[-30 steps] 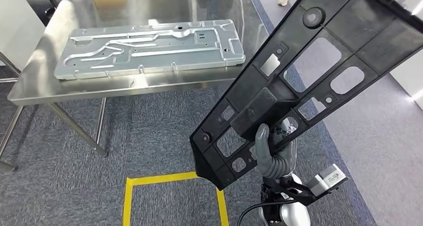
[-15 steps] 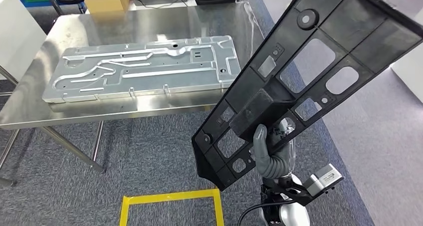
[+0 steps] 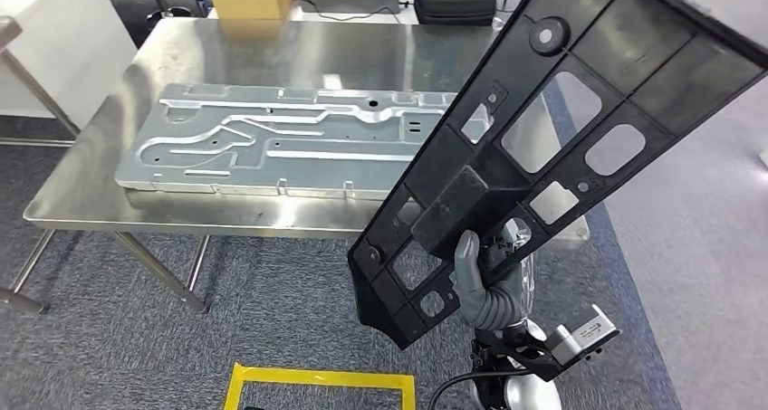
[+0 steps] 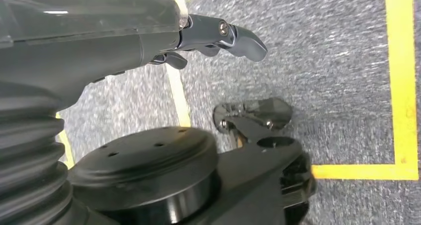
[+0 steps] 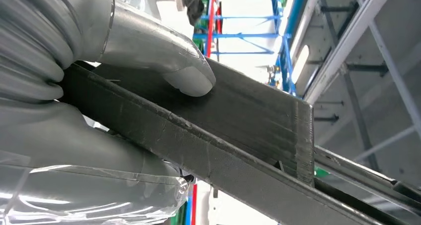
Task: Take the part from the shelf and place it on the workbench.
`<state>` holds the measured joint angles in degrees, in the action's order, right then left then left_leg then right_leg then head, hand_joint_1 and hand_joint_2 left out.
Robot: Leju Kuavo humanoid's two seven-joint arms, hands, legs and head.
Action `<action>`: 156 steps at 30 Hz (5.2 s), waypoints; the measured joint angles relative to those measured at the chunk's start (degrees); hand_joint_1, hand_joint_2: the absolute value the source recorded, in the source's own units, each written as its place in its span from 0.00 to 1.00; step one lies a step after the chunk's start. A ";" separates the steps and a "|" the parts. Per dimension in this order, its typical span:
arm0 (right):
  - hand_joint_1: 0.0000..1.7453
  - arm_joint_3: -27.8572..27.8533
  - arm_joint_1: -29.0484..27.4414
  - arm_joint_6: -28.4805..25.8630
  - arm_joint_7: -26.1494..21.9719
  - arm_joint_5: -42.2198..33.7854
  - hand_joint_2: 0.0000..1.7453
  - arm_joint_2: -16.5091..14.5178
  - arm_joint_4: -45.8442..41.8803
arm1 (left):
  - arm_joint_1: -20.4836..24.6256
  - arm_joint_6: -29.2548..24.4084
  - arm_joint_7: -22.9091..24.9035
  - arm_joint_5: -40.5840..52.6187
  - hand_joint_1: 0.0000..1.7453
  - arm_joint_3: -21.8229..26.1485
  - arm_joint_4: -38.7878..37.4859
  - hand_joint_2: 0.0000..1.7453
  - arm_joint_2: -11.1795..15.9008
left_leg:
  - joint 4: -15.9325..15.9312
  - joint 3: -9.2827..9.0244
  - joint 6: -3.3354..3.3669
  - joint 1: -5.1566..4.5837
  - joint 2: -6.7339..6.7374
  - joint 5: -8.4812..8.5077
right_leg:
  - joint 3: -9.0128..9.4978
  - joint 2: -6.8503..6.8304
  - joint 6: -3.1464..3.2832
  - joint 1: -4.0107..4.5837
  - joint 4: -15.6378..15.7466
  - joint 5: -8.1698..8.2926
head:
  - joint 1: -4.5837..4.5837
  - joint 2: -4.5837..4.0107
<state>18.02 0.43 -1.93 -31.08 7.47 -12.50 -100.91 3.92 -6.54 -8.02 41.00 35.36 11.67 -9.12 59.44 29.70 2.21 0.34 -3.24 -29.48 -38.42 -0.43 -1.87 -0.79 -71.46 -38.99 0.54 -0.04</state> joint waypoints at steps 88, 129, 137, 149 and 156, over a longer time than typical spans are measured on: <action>1.00 -3.20 16.26 -32.73 20.82 70.35 1.00 14.59 14.33 | 1.33 3.91 -2.95 0.37 0.00 6.94 -0.02 1.00 -2.01 | -1.59 3.26 -0.46 0.17 2.94 3.93 | 0.14 0.42 0.18 0.07 4.88 9.11 | -0.14 0.00; 1.00 9.92 49.45 -16.04 14.44 69.97 1.00 24.13 77.49 | 1.00 4.89 -6.91 0.44 0.00 9.86 -0.09 1.00 -3.61 | -0.98 4.69 -1.29 -0.40 2.89 4.57 | 2.35 0.54 0.65 0.20 12.62 14.73 | -0.25 0.00; 1.00 14.44 52.09 -11.10 15.79 72.12 1.00 20.19 79.94 | 0.65 5.20 -6.87 -0.38 0.00 10.79 -0.10 1.00 -3.67 | 15.72 11.67 -2.86 -0.09 2.93 -3.58 | 2.84 0.53 2.63 0.04 13.20 15.08 | -0.38 -0.01; 1.00 18.93 54.35 -3.80 17.47 74.79 1.00 16.44 82.62 | 0.78 6.59 -7.17 -0.25 0.00 11.36 -0.12 1.00 -3.83 | -1.69 2.96 -0.03 -0.03 3.38 4.40 | 1.14 1.03 0.10 0.13 7.73 11.38 | -0.24 0.00; 1.00 22.04 54.38 -2.63 18.26 75.36 1.00 14.43 83.60 | 0.87 7.07 -6.46 1.25 0.00 11.34 -0.20 1.00 -4.02 | -1.63 3.07 -0.24 -0.27 3.75 4.62 | 2.35 0.79 0.15 0.05 6.83 11.58 | -0.24 0.00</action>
<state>40.06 54.80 -4.56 -12.82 82.83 1.93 -17.31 4.79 0.54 -14.48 42.25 46.70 11.47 -13.14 57.81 32.78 1.97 0.07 0.50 -24.85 -36.07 0.36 -1.72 -0.74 -64.63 -27.41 0.30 -0.04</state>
